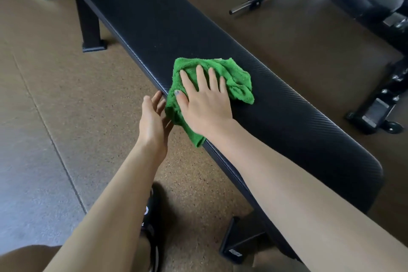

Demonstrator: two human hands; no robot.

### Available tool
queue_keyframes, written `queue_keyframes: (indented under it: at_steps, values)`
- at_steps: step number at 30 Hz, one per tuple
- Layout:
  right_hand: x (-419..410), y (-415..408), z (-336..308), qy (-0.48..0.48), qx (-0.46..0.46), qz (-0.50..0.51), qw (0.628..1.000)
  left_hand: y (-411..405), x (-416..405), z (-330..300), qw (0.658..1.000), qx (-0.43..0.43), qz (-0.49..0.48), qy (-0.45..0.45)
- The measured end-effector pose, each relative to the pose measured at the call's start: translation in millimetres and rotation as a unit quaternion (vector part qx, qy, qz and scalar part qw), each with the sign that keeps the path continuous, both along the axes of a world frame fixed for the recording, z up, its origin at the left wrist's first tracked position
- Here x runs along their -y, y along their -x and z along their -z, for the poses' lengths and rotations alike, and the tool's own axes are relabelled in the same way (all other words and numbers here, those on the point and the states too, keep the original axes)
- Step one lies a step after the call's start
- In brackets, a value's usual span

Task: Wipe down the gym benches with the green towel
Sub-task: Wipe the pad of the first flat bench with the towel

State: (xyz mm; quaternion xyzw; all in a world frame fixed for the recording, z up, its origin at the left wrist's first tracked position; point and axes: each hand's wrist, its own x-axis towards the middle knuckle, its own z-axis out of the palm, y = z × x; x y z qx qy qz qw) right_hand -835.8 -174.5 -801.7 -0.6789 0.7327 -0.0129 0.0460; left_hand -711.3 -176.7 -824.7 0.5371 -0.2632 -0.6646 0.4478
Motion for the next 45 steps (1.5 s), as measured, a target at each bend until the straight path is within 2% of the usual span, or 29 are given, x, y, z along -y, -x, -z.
queue_keyframes:
  at_steps: [3, 7, 10, 17, 20, 23, 27, 29, 33, 39, 42, 45]
  values:
    - [-67.0, 8.9, -3.8, 0.010, -0.016, -0.041, 0.999, 10.5, 2.2, -10.7, 0.999, -0.004, -0.032, -0.024]
    - [-142.3, 30.4, -6.3, -0.039, -0.046, -0.059, 0.996, 10.8, 2.2, -9.7, 0.999, 0.032, -0.035, -0.022]
    - [-123.3, 22.6, -4.5, -0.039, -0.056, -0.043, 0.997, 7.2, 2.0, -3.2, 0.999, 0.046, -0.016, -0.018]
    - [-1.4, -26.3, 1.2, -0.017, -0.073, -0.048, 0.996, -1.7, 5.5, -0.9, 0.999, 0.038, -0.015, -0.016]
    - [10.5, -30.8, -1.6, -0.012, -0.055, -0.051, 0.997, 3.4, 3.4, -13.0, 0.998, 0.048, -0.025, -0.006]
    - [-49.9, -10.9, -2.9, -0.003, -0.031, -0.056, 0.998, 13.6, 4.5, -26.3, 0.997, 0.069, -0.016, 0.016]
    - [-164.1, 32.8, -8.9, -0.029, -0.029, -0.021, 0.999, 29.8, 10.0, -35.3, 0.990, 0.142, 0.017, 0.019]
    - [-178.0, 42.3, -12.4, -0.045, -0.025, 0.008, 0.999, 40.0, 10.7, -29.3, 0.983, 0.183, 0.027, 0.012]
    - [-110.9, 45.1, -7.2, -0.019, 0.004, 0.022, 1.000, 54.1, -0.7, -8.9, 0.976, 0.209, -0.014, 0.063]
    - [35.4, 52.7, 0.9, -0.022, 0.047, 0.069, 0.996, 65.9, 6.1, 2.5, 0.957, 0.275, -0.049, 0.074]
    - [23.2, 50.0, -2.6, -0.015, 0.053, 0.062, 0.997, 63.6, 9.2, -0.6, 0.952, 0.295, -0.042, 0.066]
    - [-58.0, 53.2, -0.8, 0.017, 0.043, 0.071, 0.996, 63.1, 18.1, -12.5, 0.958, 0.278, -0.060, 0.029]
